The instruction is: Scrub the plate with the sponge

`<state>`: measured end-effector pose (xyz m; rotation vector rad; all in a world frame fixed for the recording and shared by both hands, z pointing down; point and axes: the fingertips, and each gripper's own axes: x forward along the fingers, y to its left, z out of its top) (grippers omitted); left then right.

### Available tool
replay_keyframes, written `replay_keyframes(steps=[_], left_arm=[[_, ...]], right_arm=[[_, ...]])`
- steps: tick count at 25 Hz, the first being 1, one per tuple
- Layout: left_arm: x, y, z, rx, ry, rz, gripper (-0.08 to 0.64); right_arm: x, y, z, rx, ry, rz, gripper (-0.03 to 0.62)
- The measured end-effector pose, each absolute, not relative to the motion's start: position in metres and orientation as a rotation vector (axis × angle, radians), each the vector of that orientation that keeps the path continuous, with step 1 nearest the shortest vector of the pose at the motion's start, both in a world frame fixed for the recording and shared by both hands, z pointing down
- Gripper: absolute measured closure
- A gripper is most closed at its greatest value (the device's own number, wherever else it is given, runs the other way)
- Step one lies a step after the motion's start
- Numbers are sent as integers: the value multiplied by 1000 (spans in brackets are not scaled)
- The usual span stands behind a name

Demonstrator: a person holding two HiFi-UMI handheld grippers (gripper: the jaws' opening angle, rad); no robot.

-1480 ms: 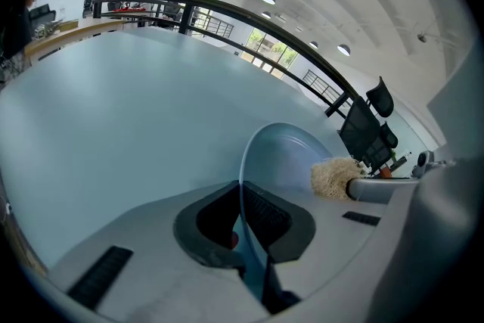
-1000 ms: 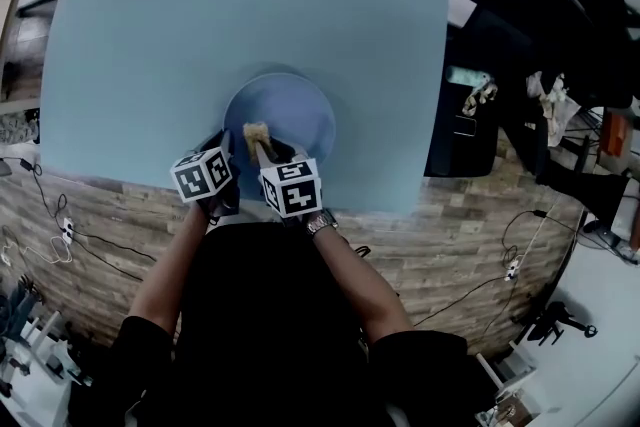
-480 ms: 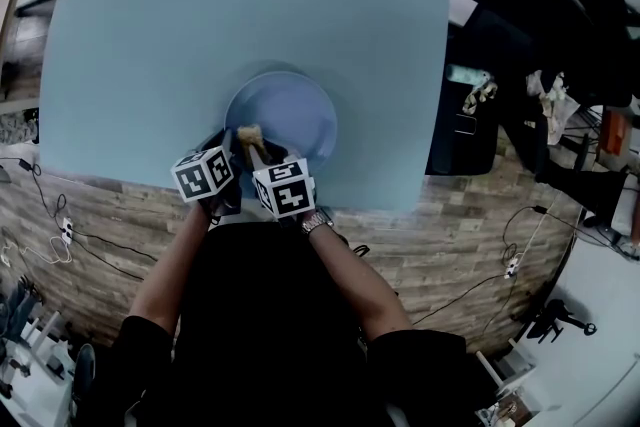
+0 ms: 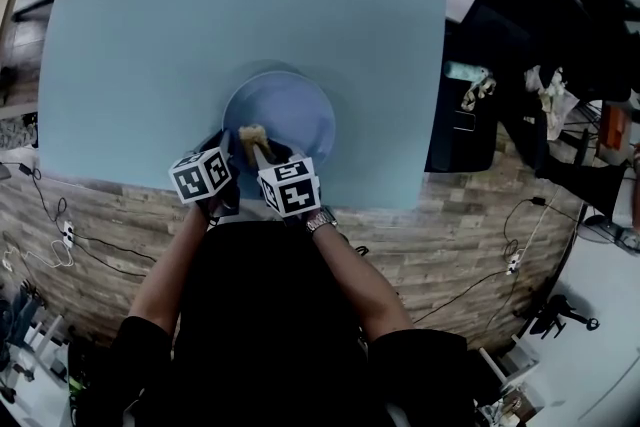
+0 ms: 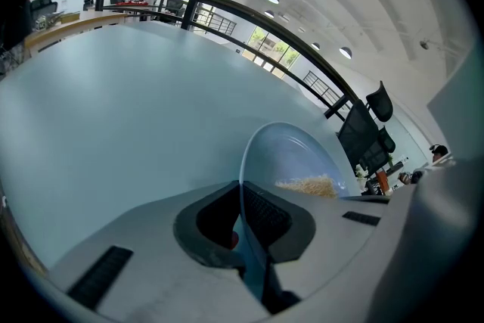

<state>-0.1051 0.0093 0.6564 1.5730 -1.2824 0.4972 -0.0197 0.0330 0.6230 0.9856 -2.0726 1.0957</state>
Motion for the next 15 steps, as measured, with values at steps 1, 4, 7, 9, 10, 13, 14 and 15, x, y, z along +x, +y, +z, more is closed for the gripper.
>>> replay_keyframes(steps=[1,4,7,9,10,13,14,15], left_arm=[[-105,9,657,1574,-1282,497,549],[-104,9,657,1581,-1277,497,549],[-103,9,657,1583,-1277,494,549],[-103,9,656,1581,-1279,492,549],[-103,9,655,1581,-1280,491,549],[-104,9,655,1583,-1282,500,549],[-103,9,655,1584,-1281,503,549],[-103,9,656,1585,-1282,504,549]], right_arm=[[-18,33,623,987,-2071,1099,520],[-13,33,624,997,-2068,1104,520],[-7,33,624,1008,-2062,1106,520],[-2,32,624,1019,-2058,1109,520],[1,32,623,1024,-2056,1112,520],[9,31,623,1038,-2050,1119,520],[12,31,623,1043,-2048,1120,520],[15,30,624,1050,-2045,1122,520]])
